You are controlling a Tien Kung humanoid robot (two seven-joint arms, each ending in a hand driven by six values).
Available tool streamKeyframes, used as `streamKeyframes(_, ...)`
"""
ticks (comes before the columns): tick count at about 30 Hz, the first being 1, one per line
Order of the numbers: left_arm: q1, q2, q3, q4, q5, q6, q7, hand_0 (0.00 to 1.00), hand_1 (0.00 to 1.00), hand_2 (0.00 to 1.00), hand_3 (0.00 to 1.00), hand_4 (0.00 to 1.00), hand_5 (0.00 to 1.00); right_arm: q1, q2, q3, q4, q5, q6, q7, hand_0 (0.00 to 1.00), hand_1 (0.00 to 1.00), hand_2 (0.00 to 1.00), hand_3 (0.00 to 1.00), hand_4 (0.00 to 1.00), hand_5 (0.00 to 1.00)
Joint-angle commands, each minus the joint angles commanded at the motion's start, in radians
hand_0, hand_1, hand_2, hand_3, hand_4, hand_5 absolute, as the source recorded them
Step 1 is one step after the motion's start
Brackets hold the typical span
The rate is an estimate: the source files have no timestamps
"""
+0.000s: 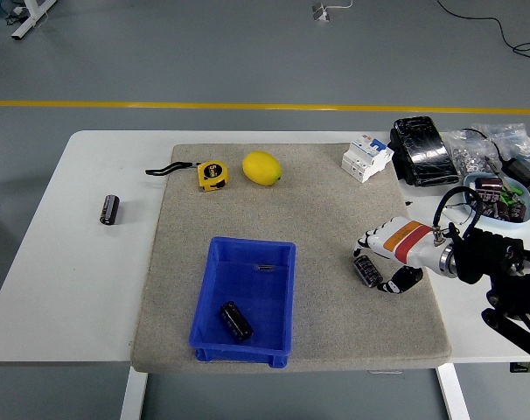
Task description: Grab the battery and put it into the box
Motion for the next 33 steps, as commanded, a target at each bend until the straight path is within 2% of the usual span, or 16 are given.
streamKeyframes(19,0.006,-0.001,-0.009,0.000,0.015,-0.002,0.005,0.678,0.635,0.671,0.644,0.658,0.683,-0.010,0.003,-0.002,-0.002,0.012,-0.006,0.001,0.520,0.598,0.731,0.604,0.764,0.165)
streamKeyframes(33,0.017,-0.004,-0.044,0.005,0.047,0.000,0.017,0.678,0.634,0.672,0.644,0.658,0.684,-0.008,-0.005,0.012,0.056,0.012,0.007,-0.009,0.515,0.593,0.727,0.599,0.751,0.162)
